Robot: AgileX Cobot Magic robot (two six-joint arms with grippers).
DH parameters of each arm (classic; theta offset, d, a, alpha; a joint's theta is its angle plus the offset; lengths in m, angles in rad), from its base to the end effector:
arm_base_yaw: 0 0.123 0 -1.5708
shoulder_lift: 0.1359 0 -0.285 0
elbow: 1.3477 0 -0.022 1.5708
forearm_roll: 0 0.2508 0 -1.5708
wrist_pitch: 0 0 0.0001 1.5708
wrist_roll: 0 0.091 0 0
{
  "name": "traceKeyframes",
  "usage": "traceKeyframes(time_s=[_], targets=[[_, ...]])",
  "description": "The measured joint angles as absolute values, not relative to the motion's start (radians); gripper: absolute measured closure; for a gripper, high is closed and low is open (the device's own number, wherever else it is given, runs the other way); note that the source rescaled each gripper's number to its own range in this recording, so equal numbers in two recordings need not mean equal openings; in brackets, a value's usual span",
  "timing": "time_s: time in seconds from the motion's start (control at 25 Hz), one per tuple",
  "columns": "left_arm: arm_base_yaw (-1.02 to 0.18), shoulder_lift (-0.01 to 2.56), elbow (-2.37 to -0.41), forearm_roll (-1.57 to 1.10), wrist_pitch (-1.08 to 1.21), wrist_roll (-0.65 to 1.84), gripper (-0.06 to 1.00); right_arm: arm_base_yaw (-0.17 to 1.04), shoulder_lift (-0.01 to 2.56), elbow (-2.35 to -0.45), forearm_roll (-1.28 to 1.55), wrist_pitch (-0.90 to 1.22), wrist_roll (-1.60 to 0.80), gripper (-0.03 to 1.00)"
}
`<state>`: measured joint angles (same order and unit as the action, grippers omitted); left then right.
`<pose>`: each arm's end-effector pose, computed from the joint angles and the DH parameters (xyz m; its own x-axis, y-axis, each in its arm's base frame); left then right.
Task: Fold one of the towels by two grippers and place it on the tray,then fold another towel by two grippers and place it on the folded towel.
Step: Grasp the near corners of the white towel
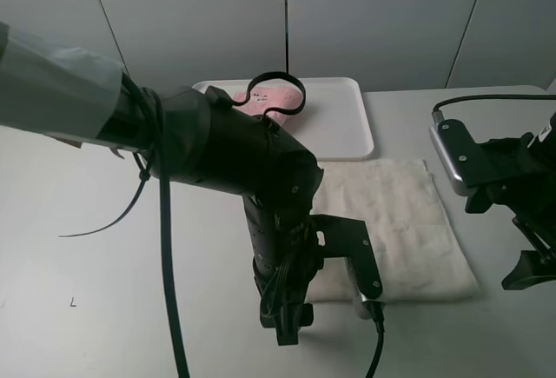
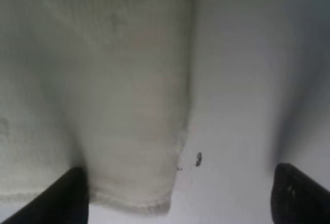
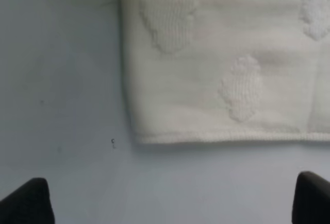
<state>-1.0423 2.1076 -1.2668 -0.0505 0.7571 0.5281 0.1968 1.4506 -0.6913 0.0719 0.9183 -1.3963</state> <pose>0.1894 -0.3306 0.0996 -0.0360 0.9969 -0.0698 0.9994 0.0360 -0.0019 0.2075 0.0467 0.1782 -0.0227 -0.9984 -0.0517 -0.9993 0.0211 0.0303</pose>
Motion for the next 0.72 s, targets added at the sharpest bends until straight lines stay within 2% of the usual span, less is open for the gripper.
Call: traceKeyframes(time_s=[0.28, 0.52, 0.72], targets=[[-1.042, 2.108, -1.267, -0.051, 0.752, 0.528, 0.03, 0.197, 1.505, -0.663, 0.092, 0.897, -1.427, -0.03], [-1.044, 2.108, -1.267, -0.051, 0.752, 0.524, 0.03, 0.199, 1.510, -0.567, 0.112, 0.814, -1.491, -0.03], [-1.044, 2.108, -1.267, -0.051, 0.752, 0.522, 0.03, 0.268, 1.510, -0.517, 0.142, 0.728, -1.518, -0.03]])
